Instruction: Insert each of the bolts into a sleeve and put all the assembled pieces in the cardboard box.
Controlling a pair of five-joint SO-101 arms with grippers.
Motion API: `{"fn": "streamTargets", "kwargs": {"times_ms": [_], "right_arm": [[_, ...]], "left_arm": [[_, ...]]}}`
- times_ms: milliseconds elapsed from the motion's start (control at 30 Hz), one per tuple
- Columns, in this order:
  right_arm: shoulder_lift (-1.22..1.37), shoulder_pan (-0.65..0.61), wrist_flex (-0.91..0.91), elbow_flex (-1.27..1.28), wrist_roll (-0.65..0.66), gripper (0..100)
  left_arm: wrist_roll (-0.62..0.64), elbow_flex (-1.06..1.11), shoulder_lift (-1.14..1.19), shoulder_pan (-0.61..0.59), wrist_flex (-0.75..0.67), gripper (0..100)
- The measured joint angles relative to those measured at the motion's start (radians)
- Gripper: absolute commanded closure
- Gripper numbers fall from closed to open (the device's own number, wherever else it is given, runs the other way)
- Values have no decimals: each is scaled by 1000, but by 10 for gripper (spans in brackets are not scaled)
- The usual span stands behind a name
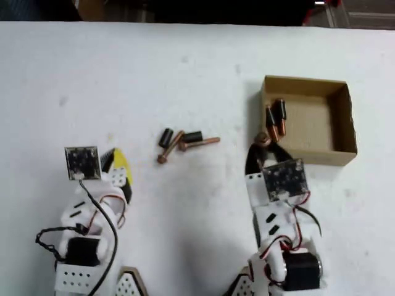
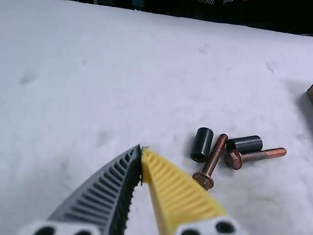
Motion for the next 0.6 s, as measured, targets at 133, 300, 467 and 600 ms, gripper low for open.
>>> {"fn": "streamTargets", "kwargs": {"times_ms": [133, 300, 467, 600], "right_arm": [[0, 31, 0, -58, 0, 981], [0, 49, 0, -86, 0, 981], [-2, 48, 0, -137, 0, 981], [11, 51, 0, -195, 0, 981]], "left_arm": [[0, 0, 0, 0, 0, 977], [0, 0, 0, 0, 0, 977], [0, 0, 0, 0, 0, 977], [0, 0, 0, 0, 0, 977]]}}
